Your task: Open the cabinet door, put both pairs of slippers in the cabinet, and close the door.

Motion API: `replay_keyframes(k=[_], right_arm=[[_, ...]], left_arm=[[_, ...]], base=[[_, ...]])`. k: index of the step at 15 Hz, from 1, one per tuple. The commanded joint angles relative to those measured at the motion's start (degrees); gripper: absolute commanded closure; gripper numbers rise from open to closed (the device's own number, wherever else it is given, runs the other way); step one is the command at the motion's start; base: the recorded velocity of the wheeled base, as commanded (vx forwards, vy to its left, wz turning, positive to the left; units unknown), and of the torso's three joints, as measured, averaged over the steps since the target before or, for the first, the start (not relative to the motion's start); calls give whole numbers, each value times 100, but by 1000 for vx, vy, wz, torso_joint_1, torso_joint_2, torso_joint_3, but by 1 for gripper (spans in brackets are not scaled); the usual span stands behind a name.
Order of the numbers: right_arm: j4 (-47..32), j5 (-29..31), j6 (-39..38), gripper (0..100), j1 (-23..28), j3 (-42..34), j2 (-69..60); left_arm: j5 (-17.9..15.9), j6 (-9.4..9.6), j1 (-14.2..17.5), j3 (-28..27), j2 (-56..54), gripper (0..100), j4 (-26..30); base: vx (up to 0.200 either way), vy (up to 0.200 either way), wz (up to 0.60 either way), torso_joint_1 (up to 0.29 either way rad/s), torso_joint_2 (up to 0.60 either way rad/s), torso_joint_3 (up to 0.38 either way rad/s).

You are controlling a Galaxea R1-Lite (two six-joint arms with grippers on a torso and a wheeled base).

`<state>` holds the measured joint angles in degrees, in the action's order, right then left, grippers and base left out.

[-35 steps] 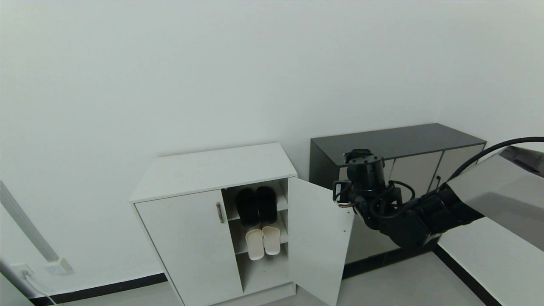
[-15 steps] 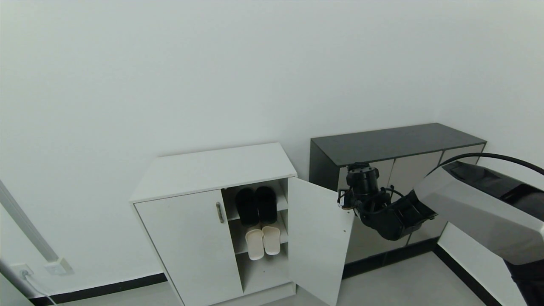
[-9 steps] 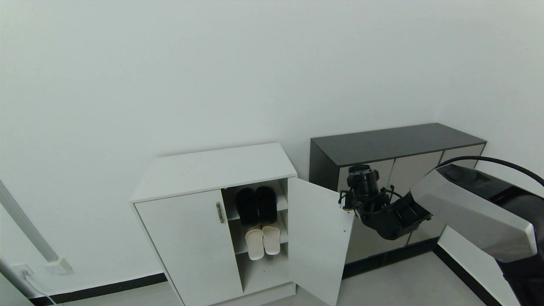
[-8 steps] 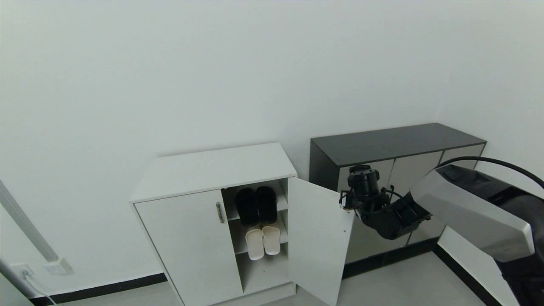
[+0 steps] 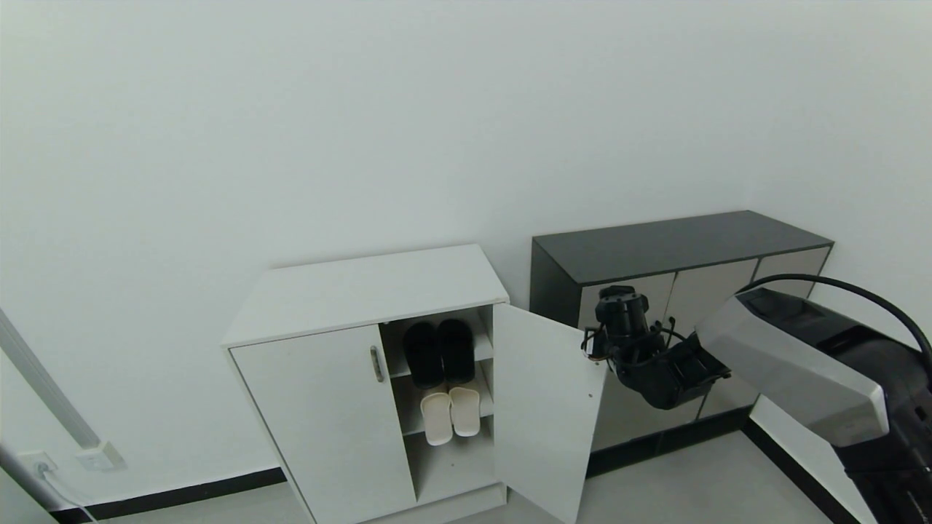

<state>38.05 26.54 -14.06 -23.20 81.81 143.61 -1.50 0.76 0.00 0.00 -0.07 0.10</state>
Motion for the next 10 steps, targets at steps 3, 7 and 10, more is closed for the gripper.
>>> replay_keyframes(k=[3, 7, 10], right_arm=[[-43, -8, -1, 100, 52, 89, 150], [-78, -8, -1, 100, 52, 107, 185], [-192, -8, -62, 100, 44, 107, 150]], left_arm=[[1, -5, 0, 0, 7, 100, -1], [1, -5, 0, 0, 7, 100, -1], [1, -5, 0, 0, 7, 100, -1]], base=[[0, 0, 0, 0, 0, 0], [0, 0, 0, 0, 0, 0], [0, 0, 0, 0, 0, 0]])
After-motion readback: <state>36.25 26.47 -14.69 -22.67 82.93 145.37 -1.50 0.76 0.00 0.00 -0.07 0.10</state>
